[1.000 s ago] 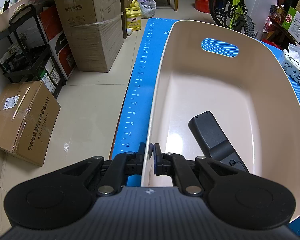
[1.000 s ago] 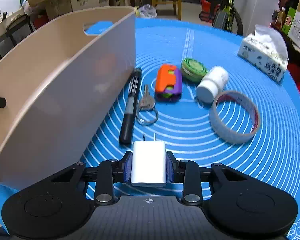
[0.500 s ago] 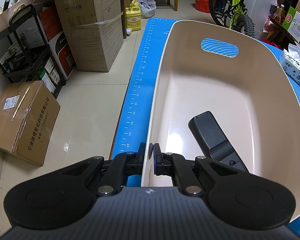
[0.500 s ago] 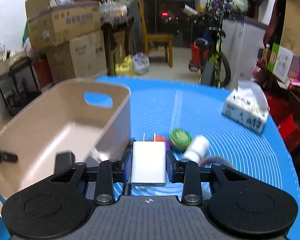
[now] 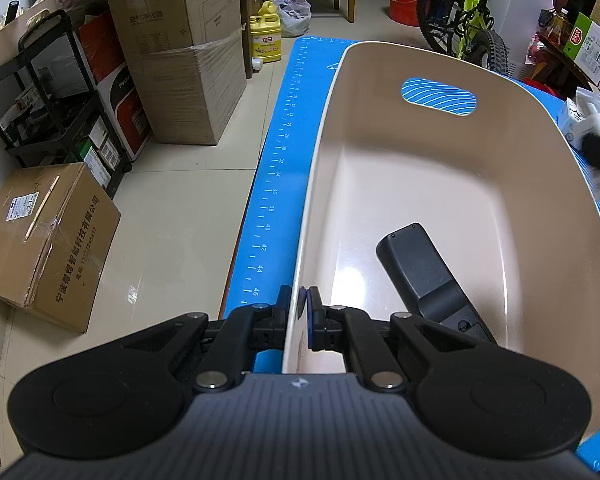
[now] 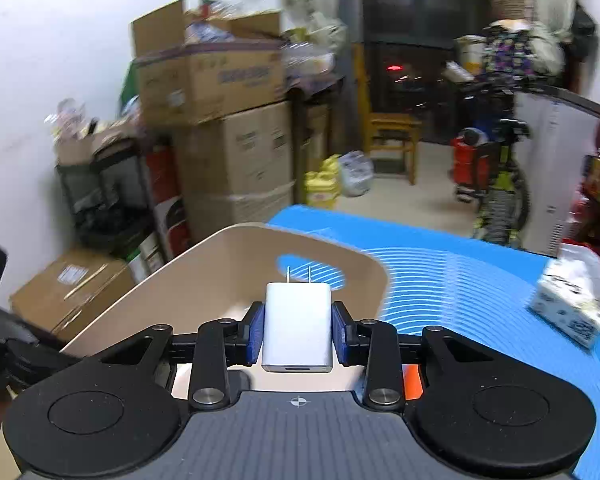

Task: Organize rigid objects
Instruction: 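Lift the charger plug into the bin and release it with the right gripper, then move the right gripper to the clear tape roll and grasp its edge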

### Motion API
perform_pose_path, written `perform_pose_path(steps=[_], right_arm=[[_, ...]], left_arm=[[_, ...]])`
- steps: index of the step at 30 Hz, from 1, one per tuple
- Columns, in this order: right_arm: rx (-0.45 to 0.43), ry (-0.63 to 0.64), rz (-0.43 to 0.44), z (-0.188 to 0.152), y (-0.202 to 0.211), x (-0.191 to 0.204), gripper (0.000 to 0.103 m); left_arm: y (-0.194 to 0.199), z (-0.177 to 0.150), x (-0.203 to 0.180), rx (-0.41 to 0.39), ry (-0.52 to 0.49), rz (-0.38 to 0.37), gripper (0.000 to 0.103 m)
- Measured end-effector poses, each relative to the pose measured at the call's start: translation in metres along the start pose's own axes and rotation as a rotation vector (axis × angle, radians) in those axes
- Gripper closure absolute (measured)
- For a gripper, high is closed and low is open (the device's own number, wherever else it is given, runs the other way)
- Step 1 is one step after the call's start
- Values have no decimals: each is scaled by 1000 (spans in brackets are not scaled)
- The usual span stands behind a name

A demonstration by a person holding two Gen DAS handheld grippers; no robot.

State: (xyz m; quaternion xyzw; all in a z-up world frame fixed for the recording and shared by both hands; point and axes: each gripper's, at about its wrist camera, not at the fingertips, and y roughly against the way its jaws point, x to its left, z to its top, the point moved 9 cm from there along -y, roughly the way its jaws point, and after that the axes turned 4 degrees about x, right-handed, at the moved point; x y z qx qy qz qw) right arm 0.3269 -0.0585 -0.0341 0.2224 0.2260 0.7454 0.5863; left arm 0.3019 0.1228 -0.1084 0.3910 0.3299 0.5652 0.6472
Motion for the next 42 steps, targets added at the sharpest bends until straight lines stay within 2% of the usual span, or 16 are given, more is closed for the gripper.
perform_pose_path(steps=[5, 17, 23, 26, 28, 30, 35, 39, 42], right_arm=[[84, 63, 50, -11, -26, 29, 61], [385, 153, 123, -67, -66, 65, 61], [460, 198, 127, -79, -68, 74, 61], [449, 176, 137, -76, -64, 73, 59], [416, 159, 154, -71, -58, 69, 44], [377, 150, 171, -63, -50, 63, 40], [267, 91, 164, -37, -26, 42, 38], [182, 37, 122, -18, -4, 11, 36], [151, -5, 86, -12, 6, -18, 35]], left_arm=[[0, 0, 0, 0, 0, 0, 95], [0, 2, -1, -2, 1, -3, 95], [1, 2, -1, -4, 3, -6, 95], [1, 2, -1, -5, 3, -9, 95], [1, 2, 0, -3, 3, -8, 95], [1, 2, 0, -4, 4, -9, 95], [1, 2, 1, -4, 3, -9, 95], [1, 2, 0, -3, 4, -9, 95], [1, 2, 0, -2, 4, -8, 95]])
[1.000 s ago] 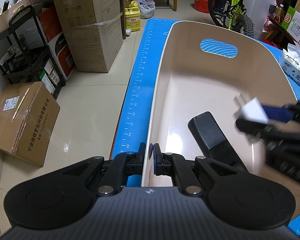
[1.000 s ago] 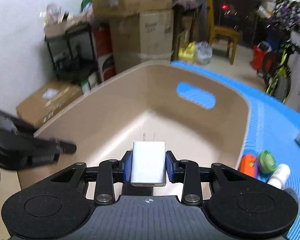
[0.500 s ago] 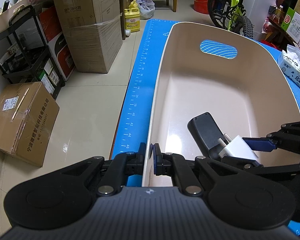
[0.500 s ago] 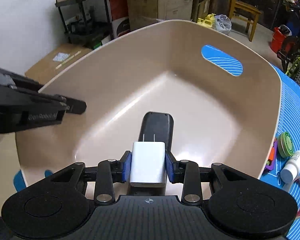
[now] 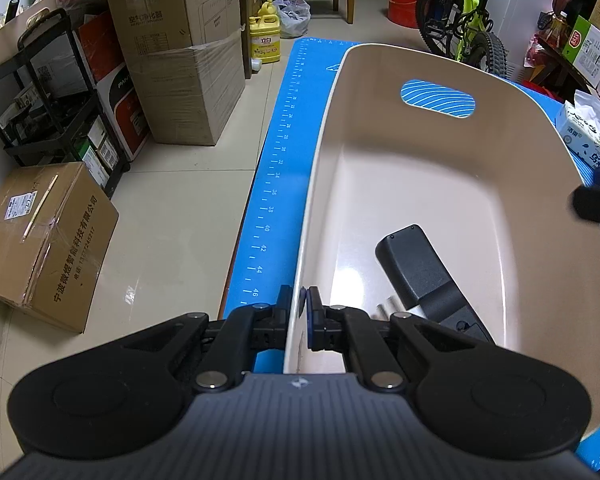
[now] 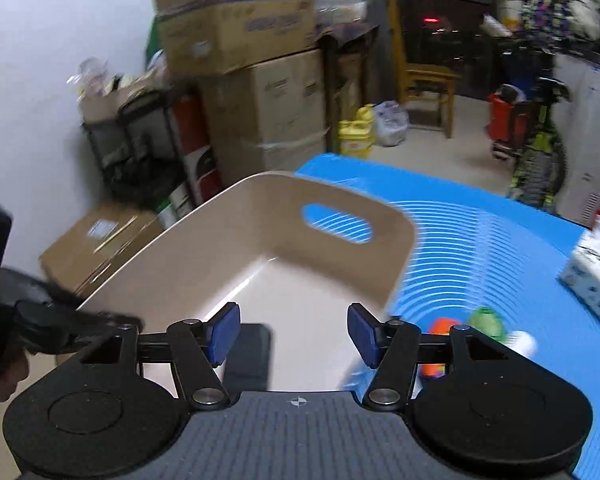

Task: Organize rigid objects
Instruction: 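Move the right gripper to the clear tape roll and grasp its edge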

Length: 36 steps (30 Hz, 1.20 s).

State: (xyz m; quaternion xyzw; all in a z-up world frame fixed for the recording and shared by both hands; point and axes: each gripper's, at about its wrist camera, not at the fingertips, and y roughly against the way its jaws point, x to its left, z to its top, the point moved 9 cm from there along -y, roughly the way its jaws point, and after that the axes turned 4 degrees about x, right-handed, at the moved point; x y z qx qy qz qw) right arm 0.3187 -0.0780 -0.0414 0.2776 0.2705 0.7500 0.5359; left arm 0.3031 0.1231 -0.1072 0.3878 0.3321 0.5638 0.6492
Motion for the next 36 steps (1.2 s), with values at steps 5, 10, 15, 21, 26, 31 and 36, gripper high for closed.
perform_pose_path(steps=[5, 10, 15, 21, 26, 31, 36], right_arm=[[-23, -72, -77, -7, 10, -49, 34], [-9, -120, -174, -26, 6, -94, 34], [45, -162, -252, -50, -11, -134, 34], [142, -192, -288, -78, -38, -154, 37], [207, -197, -291, -94, -55, -158, 45], [243, -185, -294, -103, -67, -158, 59], [237, -161, -318, -104, -68, -158, 83]], left_arm=[[-1, 0, 0, 1, 3, -2, 95], [-1, 0, 0, 2, 4, -1, 95], [-1, 0, 1, 2, 4, -1, 95], [-1, 0, 1, 2, 4, -2, 95], [-1, 0, 1, 2, 4, -2, 95], [-1, 1, 0, 2, 4, -2, 95], [-1, 1, 0, 2, 4, -2, 95]])
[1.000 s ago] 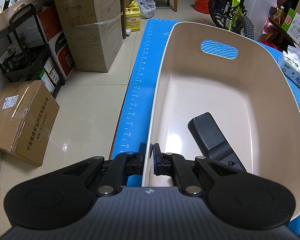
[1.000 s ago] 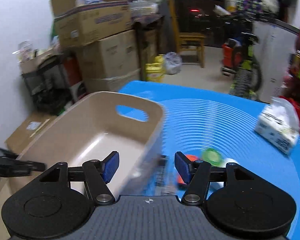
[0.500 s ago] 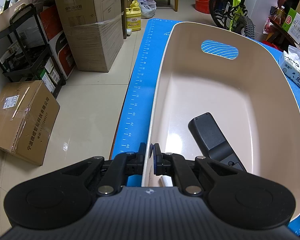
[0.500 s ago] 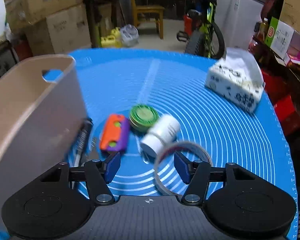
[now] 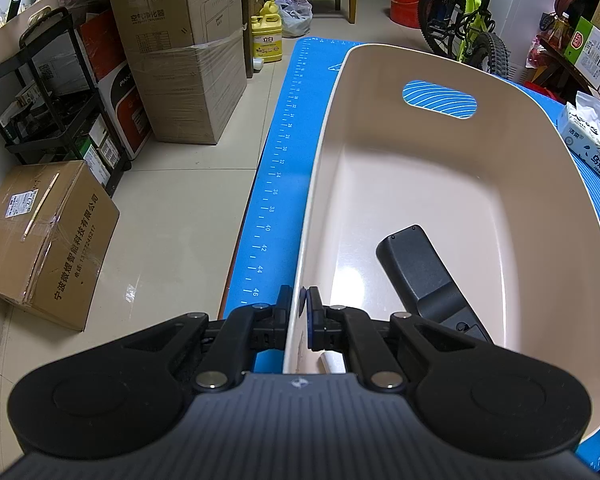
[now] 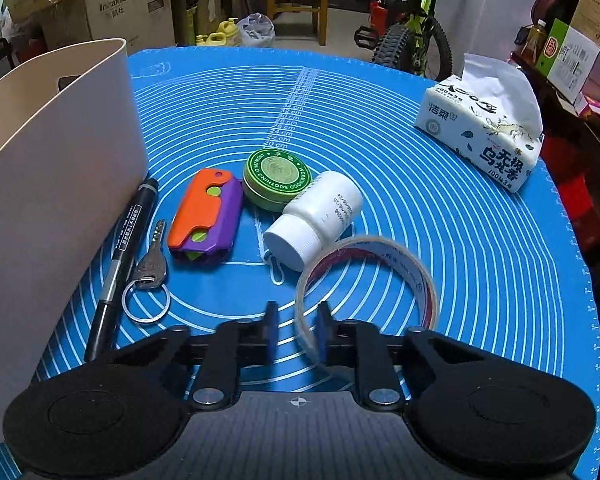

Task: Organize rigid objects
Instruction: 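Move the right gripper to the clear tape roll and grasp its edge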

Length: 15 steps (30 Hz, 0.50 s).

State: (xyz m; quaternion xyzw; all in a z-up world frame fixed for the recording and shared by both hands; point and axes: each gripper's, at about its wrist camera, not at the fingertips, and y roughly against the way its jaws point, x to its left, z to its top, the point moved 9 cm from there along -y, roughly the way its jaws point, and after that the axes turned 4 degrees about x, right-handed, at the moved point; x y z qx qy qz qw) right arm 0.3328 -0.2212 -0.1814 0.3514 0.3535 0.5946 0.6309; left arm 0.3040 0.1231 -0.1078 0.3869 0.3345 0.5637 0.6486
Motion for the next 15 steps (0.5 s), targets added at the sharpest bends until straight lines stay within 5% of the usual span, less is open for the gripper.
perform_pose_path(steps=[15], right_arm=[[-153, -69, -5, 24, 43, -3, 86]], left_arm=[[0, 0, 0, 1, 1, 0, 95]])
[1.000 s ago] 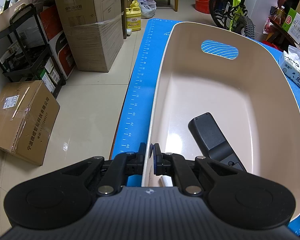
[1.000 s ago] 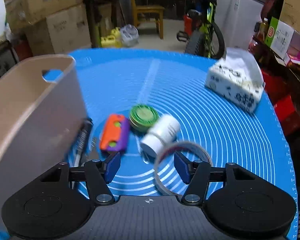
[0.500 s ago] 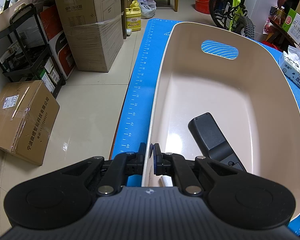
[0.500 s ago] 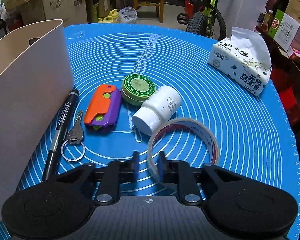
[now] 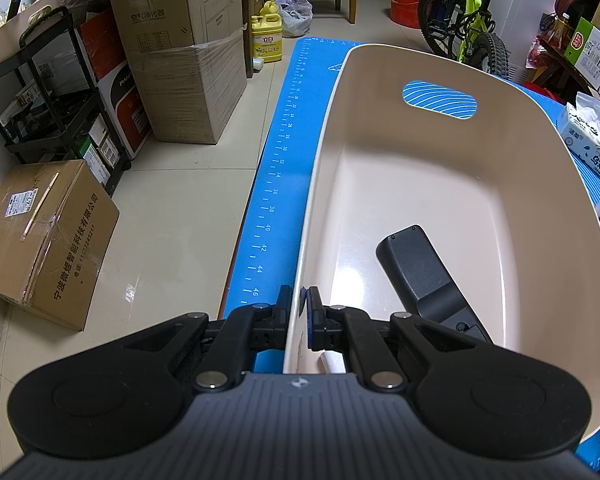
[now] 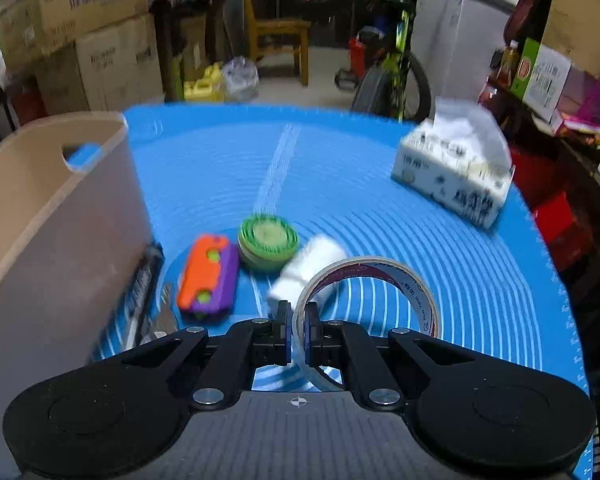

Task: Organize rigid objects
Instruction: 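Move the right gripper to the clear tape roll and grasp its edge, then lift the tape roll into the bin and open the right gripper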

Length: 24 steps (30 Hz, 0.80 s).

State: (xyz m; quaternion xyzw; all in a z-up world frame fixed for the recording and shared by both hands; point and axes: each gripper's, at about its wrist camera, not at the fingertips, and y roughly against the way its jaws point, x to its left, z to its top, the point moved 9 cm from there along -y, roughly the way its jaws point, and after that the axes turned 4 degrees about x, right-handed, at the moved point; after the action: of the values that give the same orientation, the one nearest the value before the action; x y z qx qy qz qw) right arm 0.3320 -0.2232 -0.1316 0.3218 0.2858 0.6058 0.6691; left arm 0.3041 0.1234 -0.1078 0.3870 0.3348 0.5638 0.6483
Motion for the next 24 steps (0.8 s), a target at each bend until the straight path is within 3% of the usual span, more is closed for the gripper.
perform_pose_path(steps=[5, 14, 19, 24], right_arm=[[-117, -3, 28, 25, 33, 12, 86], [-302, 41, 168, 61, 89, 64, 86], [-336, 94, 262, 71, 104, 104, 86], [-314, 190, 353, 62, 106, 152, 86]], left_arm=[[0, -1, 1, 1, 2, -1, 95], [0, -1, 2, 2, 7, -3, 95], [0, -1, 2, 2, 7, -3, 95], [0, -1, 2, 2, 8, -3, 95]])
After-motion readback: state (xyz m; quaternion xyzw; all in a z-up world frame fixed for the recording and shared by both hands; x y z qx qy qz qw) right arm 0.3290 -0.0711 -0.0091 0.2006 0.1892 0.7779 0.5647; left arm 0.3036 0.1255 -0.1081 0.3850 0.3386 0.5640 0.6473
